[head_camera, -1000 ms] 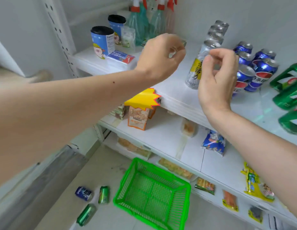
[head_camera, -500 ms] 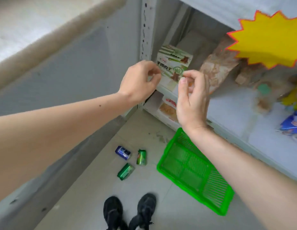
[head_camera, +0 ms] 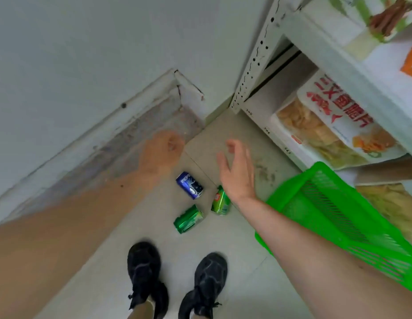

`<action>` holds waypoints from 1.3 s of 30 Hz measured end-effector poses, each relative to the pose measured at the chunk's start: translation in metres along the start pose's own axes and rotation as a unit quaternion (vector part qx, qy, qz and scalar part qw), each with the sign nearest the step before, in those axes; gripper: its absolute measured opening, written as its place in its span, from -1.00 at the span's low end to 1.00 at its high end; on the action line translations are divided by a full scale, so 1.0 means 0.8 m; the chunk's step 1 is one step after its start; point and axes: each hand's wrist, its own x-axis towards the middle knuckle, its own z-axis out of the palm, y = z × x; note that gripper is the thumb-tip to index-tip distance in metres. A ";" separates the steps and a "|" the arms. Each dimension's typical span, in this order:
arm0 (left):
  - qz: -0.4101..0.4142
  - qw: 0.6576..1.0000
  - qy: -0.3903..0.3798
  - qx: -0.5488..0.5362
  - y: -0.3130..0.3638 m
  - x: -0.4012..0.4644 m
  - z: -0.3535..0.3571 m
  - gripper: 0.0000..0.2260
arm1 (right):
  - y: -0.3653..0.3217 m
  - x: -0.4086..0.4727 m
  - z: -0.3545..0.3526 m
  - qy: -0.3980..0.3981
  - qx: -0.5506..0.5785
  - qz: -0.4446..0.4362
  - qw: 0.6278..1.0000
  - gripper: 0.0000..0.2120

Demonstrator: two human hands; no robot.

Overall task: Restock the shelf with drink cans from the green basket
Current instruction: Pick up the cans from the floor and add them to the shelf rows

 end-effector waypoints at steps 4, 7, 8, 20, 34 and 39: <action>-0.082 0.995 -0.028 -0.049 -0.108 0.030 0.079 -0.90 | 0.086 0.017 0.109 -0.104 -0.050 0.040 0.993 -0.66; -0.160 0.980 -0.035 -0.109 -0.177 0.045 0.138 -0.82 | 0.143 0.020 0.182 -0.171 -0.081 0.090 0.978 -0.54; -0.187 0.972 -0.037 -0.137 -0.197 0.052 0.155 -0.74 | 0.160 0.021 0.203 -0.190 -0.091 0.095 0.973 -0.49; -0.314 0.919 -0.119 -0.208 -0.278 0.103 0.238 -0.52 | 0.235 0.034 0.310 -0.235 -0.114 0.102 0.960 -0.42; -0.244 0.930 -0.111 -0.252 -0.197 0.082 0.172 -0.80 | 0.167 0.033 0.217 -0.195 0.101 0.154 0.963 -0.62; -0.185 0.930 -0.157 -0.276 -0.088 0.053 0.095 -0.81 | 0.088 0.031 0.109 -0.170 0.234 0.153 0.945 -0.74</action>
